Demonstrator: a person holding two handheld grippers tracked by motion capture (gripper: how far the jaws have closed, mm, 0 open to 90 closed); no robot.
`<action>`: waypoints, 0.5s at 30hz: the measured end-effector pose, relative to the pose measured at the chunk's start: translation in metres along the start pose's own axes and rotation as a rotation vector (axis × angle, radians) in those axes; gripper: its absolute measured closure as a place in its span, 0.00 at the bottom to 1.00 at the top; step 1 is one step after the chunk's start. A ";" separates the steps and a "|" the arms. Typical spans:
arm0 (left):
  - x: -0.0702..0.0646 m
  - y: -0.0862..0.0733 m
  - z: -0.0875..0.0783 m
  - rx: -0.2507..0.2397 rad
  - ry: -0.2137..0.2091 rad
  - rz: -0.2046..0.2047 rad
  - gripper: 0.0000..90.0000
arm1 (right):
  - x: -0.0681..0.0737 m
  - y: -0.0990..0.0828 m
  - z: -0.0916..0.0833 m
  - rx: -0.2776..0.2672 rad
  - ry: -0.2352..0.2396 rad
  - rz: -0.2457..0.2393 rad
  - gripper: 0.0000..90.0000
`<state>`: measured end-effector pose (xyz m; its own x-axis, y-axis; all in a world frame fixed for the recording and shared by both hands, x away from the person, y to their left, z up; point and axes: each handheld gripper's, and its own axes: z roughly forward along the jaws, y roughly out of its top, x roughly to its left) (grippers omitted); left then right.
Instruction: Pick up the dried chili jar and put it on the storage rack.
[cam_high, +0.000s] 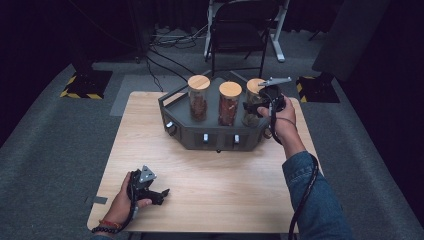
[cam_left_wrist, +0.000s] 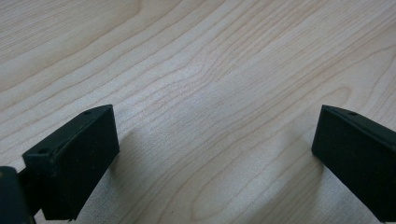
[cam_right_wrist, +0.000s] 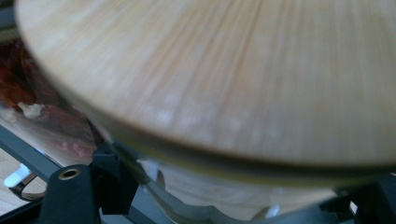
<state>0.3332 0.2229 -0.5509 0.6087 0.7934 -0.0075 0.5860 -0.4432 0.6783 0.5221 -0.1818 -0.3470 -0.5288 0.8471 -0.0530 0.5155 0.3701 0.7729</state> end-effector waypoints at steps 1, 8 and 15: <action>0.000 0.000 0.000 0.000 0.000 0.000 0.01 | 0.000 -0.001 0.001 -0.001 0.001 0.002 0.27; 0.000 0.000 0.000 0.000 0.000 0.000 0.01 | -0.001 -0.004 0.004 -0.001 0.014 0.015 0.27; 0.000 0.000 0.000 0.000 0.000 0.000 0.01 | -0.004 -0.008 0.003 -0.019 0.033 0.034 0.27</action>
<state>0.3332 0.2229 -0.5509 0.6087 0.7934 -0.0074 0.5860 -0.4433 0.6783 0.5224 -0.1869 -0.3549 -0.5330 0.8461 -0.0062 0.5209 0.3340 0.7855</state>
